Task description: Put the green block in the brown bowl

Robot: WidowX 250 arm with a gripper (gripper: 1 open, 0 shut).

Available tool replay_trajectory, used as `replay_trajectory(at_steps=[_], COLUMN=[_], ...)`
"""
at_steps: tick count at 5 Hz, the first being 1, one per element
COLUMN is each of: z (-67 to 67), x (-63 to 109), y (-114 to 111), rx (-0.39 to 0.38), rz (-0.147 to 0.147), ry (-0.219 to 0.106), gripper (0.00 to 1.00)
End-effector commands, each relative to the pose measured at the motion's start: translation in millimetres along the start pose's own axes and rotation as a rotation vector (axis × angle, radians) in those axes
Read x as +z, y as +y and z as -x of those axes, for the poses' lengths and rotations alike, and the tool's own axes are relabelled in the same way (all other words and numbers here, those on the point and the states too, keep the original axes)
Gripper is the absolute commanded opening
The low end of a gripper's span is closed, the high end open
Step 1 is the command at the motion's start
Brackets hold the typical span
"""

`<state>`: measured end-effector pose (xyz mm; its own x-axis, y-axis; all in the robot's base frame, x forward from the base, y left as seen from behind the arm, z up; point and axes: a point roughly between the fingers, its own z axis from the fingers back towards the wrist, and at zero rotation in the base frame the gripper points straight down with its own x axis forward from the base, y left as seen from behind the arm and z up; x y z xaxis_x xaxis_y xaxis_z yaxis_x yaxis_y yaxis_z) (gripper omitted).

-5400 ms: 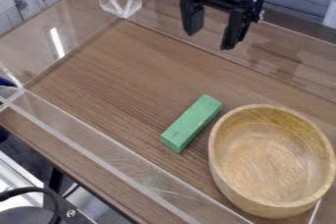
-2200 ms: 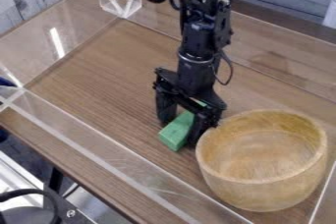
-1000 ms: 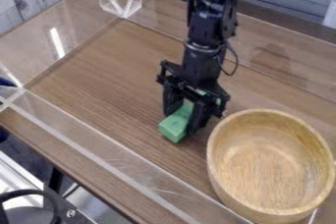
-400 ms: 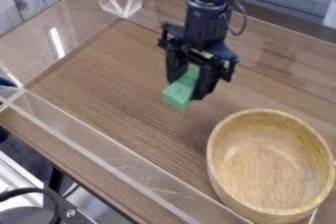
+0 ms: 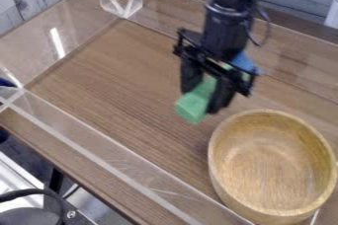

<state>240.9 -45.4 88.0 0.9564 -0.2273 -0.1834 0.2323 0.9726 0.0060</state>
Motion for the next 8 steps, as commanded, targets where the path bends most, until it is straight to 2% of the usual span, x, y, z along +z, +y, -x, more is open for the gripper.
replay_trajectory(at_steps=[1,2,3,5,8], z=[-1.5,-7.1,-10.3,-17.0,-4.0], x=[8.3,0.1,-5.3,-22.3,-31.8], y=[-36.4,-63.2,-69.2,-73.4,-76.1], rx=[0.002,-0.014,-0.019,-0.029,-0.017], rz=[0.031,0.050,0.061,0.097,0.109], ry=[-0.054,-0.068,-0.071,-0.040,-0.077], gripper=[0.00,1.00,0.00,0.00,0.00])
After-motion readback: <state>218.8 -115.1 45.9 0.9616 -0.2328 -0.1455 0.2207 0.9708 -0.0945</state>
